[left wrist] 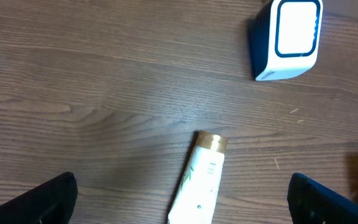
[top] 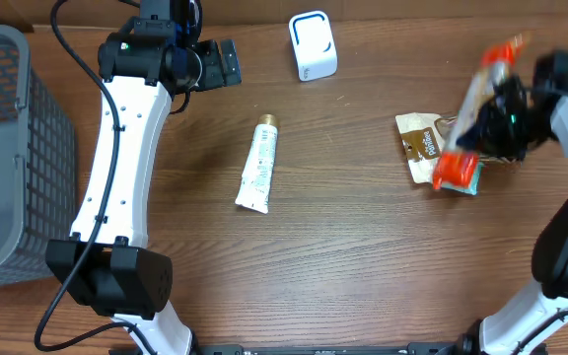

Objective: Scan the item barcode
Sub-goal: 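Move the spaghetti package to the right side and release, then reach the right gripper to the white tube and grasp it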

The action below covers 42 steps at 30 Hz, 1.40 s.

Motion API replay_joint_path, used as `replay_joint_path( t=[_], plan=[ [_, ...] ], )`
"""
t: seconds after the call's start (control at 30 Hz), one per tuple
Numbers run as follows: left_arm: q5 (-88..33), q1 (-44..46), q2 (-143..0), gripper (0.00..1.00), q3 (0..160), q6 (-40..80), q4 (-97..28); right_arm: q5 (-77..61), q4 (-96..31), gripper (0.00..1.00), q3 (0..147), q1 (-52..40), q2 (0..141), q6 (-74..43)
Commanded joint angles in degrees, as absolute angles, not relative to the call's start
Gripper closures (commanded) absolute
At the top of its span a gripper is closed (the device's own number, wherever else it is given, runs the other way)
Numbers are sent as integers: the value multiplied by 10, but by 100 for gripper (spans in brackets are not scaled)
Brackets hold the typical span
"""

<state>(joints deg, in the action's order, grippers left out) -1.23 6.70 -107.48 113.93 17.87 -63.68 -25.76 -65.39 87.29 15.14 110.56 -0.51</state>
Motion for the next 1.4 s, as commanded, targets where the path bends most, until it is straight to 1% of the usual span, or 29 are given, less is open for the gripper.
replay_joint_path(
  t=[0.0, 0.03, 0.07, 0.17, 0.23, 0.27, 0.33, 0.43, 0.5, 0.57, 0.6, 0.67, 0.8, 0.9, 1.0, 1.03, 1.07, 1.13, 1.27, 1.37],
  plan=[
    [-11, 68, -1075, 1, 1145, 178, -637, -342, -597, 94, 810, 173, 1087, -1],
    [-11, 68, -1075, 0, 1145, 178, -637, -342, -588, 83, 795, 178, 1087, 0],
    [-11, 68, -1075, 0, 1145, 178, -637, -342, -585, 65, 786, 180, 1087, 0],
    [-11, 68, -1075, 1, 1145, 178, -637, -343, -597, 56, 783, 186, 1086, -1],
    [-11, 68, -1075, 0, 1145, 178, -637, -349, -626, 47, 802, 190, 1086, -1],
    [-11, 68, -1075, 0, 1145, 178, -637, -348, -645, 39, 817, 193, 1086, -1],
    [-11, 68, -1075, 0, 1145, 178, -637, -344, -695, 31, 860, 199, 1085, 0],
    [-11, 68, -1075, 0, 1145, 178, -637, -319, -771, 23, 939, 203, 1085, 0],
    [-11, 68, -1075, 1, 1145, 178, -637, -302, -814, 21, 993, 203, 1085, 0],
    [-11, 68, -1075, 0, 1145, 178, -637, -301, -858, 16, 1057, 196, 1085, -1],
    [-11, 68, -1075, 1, 1145, 178, -637, -301, -871, 0, 1085, 189, 1084, -5],
    [-11, 68, -1075, 0, 1145, 178, -637, -308, -871, 0, 1111, 173, 1084, -40],
    [-11, 68, -1075, 1, 1145, 178, -637, -403, -809, 0, 1109, 121, 1086, -50],
    [-11, 68, -1075, 0, 1145, 178, -637, -446, -739, 0, 1094, 62, 1089, -50],
    [-11, 68, -1075, 0, 1145, 178, -637, -442, -674, 0, 1080, -15, 1103, -69],
    [-11, 68, -1075, 0, 1145, 178, -637, -430, -653, 2, 1075, -39, 1110, -89],
    [-11, 68, -1075, 0, 1145, 178, -637, -418, -634, 12, 1070, -60, 1116, -112],
    [-11, 68, -1075, 0, 1145, 178, -637, -384, -591, 18, 1059, -111, 1134, -164],
    [-11, 68, -1075, 0, 1145, 178, -637, -342, -532, 23, 1053, -192, 1181, -216],
    [-11, 68, -1075, 0, 1145, 178, -637, -327, -505, 24, 1052, -239, 1216, -240]
  ],
)
